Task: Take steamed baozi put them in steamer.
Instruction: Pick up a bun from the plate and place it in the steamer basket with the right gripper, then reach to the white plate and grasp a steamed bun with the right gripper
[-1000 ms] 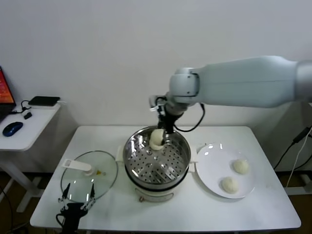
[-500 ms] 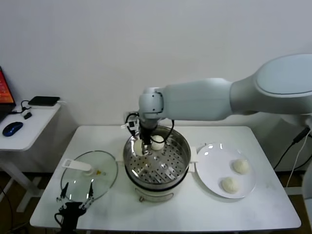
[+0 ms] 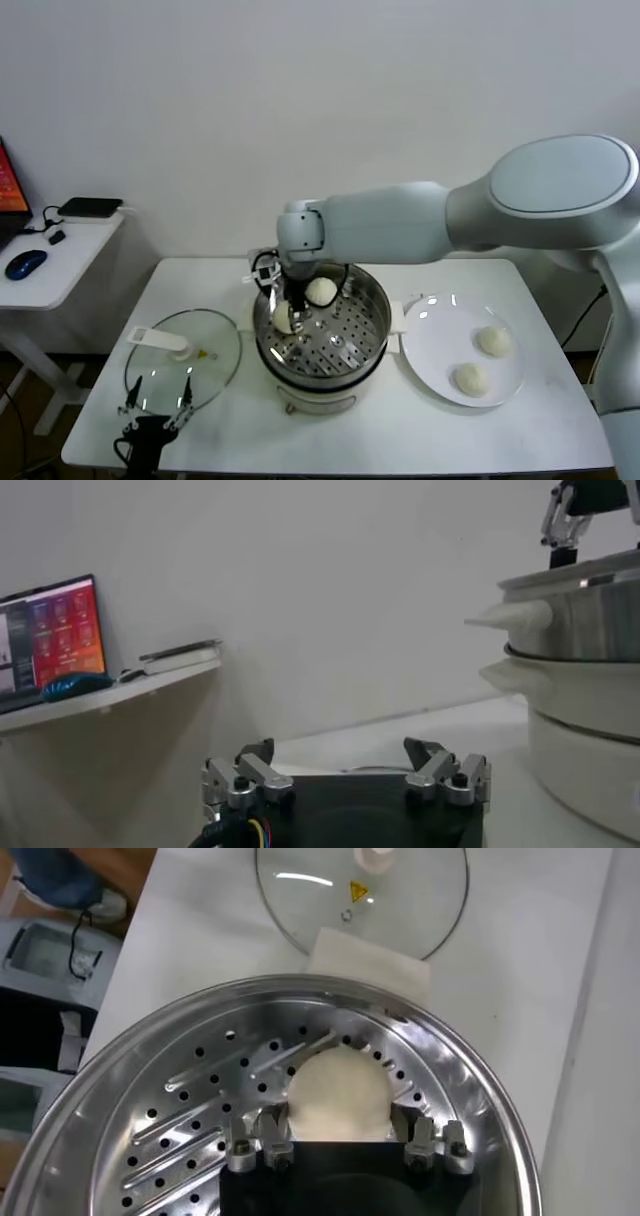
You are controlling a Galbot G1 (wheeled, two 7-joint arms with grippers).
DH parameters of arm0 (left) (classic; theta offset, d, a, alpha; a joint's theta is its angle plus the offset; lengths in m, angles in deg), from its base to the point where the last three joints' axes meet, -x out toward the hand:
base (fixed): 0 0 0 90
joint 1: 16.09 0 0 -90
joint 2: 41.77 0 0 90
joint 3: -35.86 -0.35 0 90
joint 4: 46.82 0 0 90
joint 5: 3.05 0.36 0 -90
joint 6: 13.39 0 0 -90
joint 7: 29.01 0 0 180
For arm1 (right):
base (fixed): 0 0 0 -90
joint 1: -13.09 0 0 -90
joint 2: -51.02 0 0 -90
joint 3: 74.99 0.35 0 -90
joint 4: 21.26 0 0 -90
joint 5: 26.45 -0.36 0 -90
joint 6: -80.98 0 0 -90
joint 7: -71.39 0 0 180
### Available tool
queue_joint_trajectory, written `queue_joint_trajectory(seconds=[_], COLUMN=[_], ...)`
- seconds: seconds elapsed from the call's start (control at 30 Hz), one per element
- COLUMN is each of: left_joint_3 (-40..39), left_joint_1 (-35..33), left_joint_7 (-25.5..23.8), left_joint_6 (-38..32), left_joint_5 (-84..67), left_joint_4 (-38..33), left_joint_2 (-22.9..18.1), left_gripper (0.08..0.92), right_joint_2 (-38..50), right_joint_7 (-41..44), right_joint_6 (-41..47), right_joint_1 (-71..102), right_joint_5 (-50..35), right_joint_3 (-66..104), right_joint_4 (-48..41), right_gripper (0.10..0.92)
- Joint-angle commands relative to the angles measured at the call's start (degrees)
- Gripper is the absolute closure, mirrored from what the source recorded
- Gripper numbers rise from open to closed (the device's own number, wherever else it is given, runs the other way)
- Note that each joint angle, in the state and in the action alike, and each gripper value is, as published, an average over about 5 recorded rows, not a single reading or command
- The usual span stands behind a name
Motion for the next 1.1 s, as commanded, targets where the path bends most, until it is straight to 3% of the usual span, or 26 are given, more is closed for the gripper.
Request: queue_joint_trajectory(seconds=[0.03,0.2,0.53,0.93,1.1], left_joint_3=[0.1,0.1,0.1,0.2,0.2], left_joint_1=[0.3,0.3,-0.2,-0.2,-0.3], left_joint_7=[0.0,0.1,0.0,0.1,0.2], left_joint_6=[-0.1,-0.1,0.3,0.5,0.4], left_joint_5=[0.1,0.4,0.4,0.4,0.4], left_joint_4=[0.5,0.5,-1.2,-1.4,-1.5], left_joint_2=[-2.2,-2.1,-2.2,-2.5,-2.7], left_gripper=[0.177,0.177,0.177,0.177,0.177], right_joint_2=[0.0,1.0,10.6,33.7,39.7], right_joint_7=[-1.0,-2.1,2.8,16.8,17.9], right_joint_6=[-0.1,-0.5,-4.8,-18.9,-22.2], right_joint_1=[0.9,0.9,-8.4,-21.9,-21.3], right_joint_5=[0.2,-1.6,-2.6,7.1,15.0], right_joint_3=[0.3,2.1,-0.9,-15.6,-20.7], right_joint_4=[0.1,0.0,5.5,14.1,14.7], right_gripper=[0.315,0.215,0.202,0.203,0.203])
